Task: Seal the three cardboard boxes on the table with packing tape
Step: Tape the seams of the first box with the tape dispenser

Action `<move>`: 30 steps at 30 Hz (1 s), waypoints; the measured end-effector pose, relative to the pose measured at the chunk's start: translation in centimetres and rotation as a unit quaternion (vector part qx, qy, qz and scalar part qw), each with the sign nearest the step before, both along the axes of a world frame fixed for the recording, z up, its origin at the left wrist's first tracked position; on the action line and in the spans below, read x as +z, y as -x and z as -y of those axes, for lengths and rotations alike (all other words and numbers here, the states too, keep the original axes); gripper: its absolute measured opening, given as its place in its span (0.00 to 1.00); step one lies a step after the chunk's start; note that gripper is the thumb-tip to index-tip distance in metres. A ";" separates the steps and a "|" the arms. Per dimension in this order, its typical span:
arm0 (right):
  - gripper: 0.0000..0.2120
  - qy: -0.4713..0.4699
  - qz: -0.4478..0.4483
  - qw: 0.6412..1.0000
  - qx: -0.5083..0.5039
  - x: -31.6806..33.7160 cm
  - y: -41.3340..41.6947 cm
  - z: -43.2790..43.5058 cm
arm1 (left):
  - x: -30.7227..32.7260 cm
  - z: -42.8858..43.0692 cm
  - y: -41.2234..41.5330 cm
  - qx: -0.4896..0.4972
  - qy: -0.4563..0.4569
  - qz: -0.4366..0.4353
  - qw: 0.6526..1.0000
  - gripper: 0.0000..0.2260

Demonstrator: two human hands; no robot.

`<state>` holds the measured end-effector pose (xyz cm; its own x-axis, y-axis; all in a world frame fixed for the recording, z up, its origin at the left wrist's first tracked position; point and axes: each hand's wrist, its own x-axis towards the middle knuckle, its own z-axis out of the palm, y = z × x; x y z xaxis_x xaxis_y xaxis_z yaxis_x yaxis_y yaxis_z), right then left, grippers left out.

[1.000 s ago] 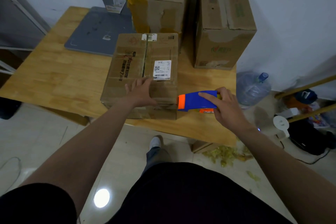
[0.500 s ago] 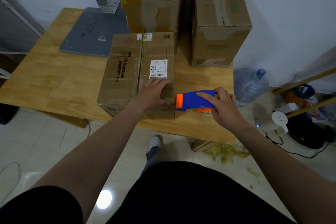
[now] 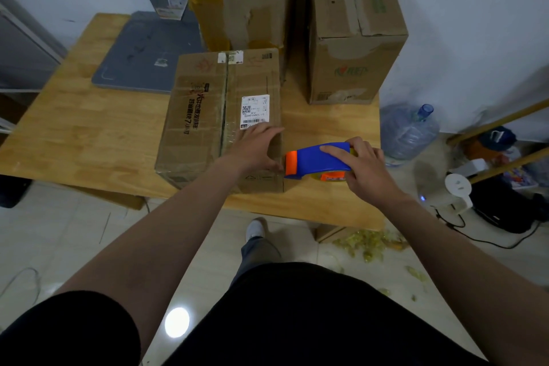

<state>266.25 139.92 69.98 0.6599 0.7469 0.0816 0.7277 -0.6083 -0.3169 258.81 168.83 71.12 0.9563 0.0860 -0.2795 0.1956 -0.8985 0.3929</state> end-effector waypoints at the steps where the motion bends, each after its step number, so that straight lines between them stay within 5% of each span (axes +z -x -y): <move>1: 0.33 -0.001 -0.005 1.000 0.004 0.0 -0.2 0.1 | -0.3 -0.2 0.1 -0.001 0.000 0.005 1.000 0.46; 16: 0.44 -0.045 -0.062 0.997 -0.009 -1.3 -4.1 6.0 | -0.2 -0.9 0.3 -0.002 -0.005 -0.020 1.000 0.42; 26: 0.26 0.044 -0.055 0.997 -0.033 0.4 -1.8 1.4 | 1.8 1.2 -1.2 -0.067 -0.018 -0.135 0.988 0.30; 30: 0.29 0.078 -0.128 0.987 -0.064 1.6 -1.1 -1.7 | 2.1 2.6 -2.1 -0.078 -0.042 -0.171 0.981 0.24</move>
<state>267.32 141.65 71.58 0.7345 0.6459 -0.2082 0.5497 -0.7461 -0.3756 260.93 166.23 73.18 0.8113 -0.0176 -0.5844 0.1601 -0.9546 0.2511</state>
